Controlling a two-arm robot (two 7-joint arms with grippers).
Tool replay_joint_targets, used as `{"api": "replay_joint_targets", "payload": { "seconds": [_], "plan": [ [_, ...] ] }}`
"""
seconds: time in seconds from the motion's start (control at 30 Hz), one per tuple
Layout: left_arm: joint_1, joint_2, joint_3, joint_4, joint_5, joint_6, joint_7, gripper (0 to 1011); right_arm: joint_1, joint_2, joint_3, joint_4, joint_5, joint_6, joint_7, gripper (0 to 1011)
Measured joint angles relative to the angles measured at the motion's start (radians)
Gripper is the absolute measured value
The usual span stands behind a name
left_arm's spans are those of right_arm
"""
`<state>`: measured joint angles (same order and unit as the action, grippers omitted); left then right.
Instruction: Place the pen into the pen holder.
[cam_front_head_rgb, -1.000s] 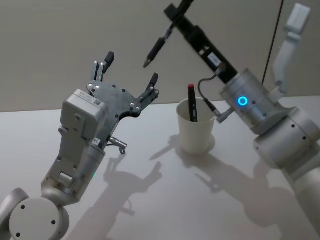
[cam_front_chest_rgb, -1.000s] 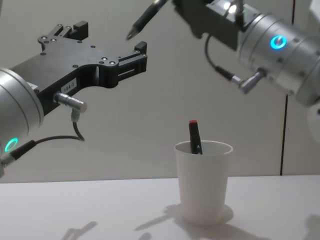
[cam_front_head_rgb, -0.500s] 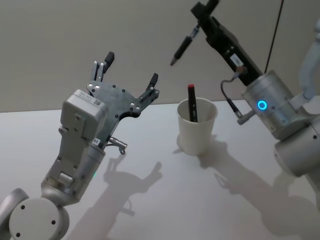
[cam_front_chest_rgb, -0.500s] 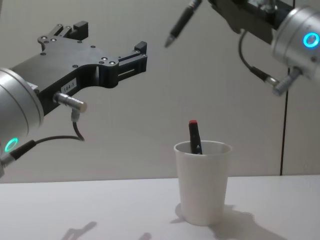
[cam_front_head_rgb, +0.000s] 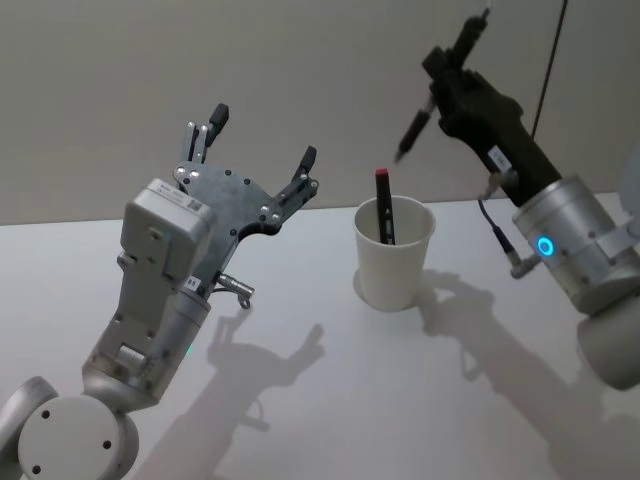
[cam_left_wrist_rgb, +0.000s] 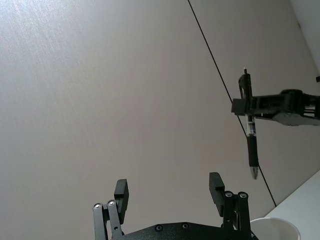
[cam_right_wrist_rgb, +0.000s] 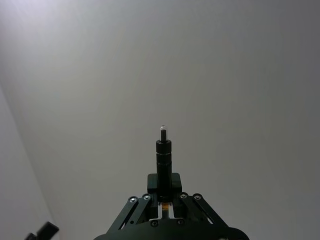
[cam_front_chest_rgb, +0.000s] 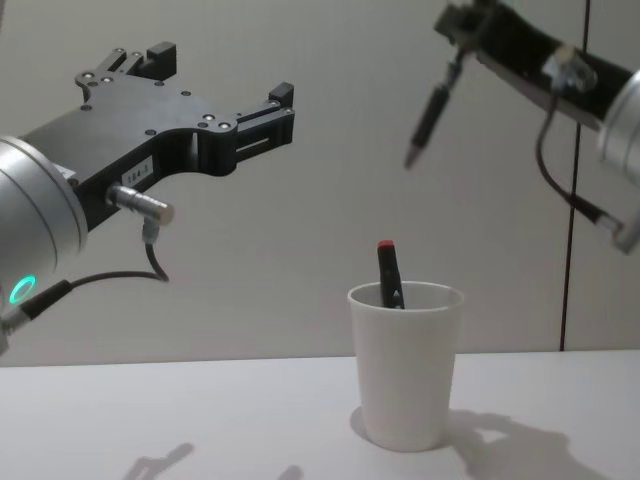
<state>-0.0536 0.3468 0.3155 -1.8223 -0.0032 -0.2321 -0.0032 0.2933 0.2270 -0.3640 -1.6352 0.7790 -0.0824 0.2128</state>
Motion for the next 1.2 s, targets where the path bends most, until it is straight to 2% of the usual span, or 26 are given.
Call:
{"api": "replay_joint_targets", "payload": {
  "seconds": [0.03, 0.17, 0.37, 0.47, 0.57, 0.6, 0.87, 0.9, 1.0, 1.2],
  "plan": [
    [0.0, 0.0, 0.0, 0.0, 0.0, 0.0, 0.0, 1001, 0.0, 0.0, 0.0, 0.0, 0.0, 0.0, 0.0, 146],
    [0.0, 0.0, 0.0, 0.0, 0.0, 0.0, 0.0, 1001, -0.028, 0.017, -0.004, -0.007, -0.097, -0.029, -0.06, 147],
    [0.0, 0.0, 0.0, 0.0, 0.0, 0.0, 0.0, 1001, -0.051, 0.027, -0.011, -0.007, -0.194, -0.054, -0.125, 146],
    [0.0, 0.0, 0.0, 0.0, 0.0, 0.0, 0.0, 1001, -0.064, 0.029, -0.017, -0.002, -0.262, -0.07, -0.162, 146],
    [0.0, 0.0, 0.0, 0.0, 0.0, 0.0, 0.0, 1001, -0.071, 0.029, -0.021, 0.004, -0.307, -0.08, -0.19, 147],
    [0.0, 0.0, 0.0, 0.0, 0.0, 0.0, 0.0, 1001, -0.075, 0.028, -0.025, 0.009, -0.337, -0.086, -0.206, 146],
    [0.0, 0.0, 0.0, 0.0, 0.0, 0.0, 0.0, 1001, -0.083, 0.006, -0.052, 0.052, -0.519, -0.126, -0.278, 146],
    [0.0, 0.0, 0.0, 0.0, 0.0, 0.0, 0.0, 1000, -0.083, 0.006, -0.052, 0.052, -0.519, -0.126, -0.278, 146],
    [0.0, 0.0, 0.0, 0.0, 0.0, 0.0, 0.0, 1001, -0.079, -0.01, -0.064, 0.075, -0.587, -0.145, -0.298, 146],
    [0.0, 0.0, 0.0, 0.0, 0.0, 0.0, 0.0, 1001, -0.069, -0.034, -0.078, 0.105, -0.662, -0.171, -0.311, 147]
  ]
}}
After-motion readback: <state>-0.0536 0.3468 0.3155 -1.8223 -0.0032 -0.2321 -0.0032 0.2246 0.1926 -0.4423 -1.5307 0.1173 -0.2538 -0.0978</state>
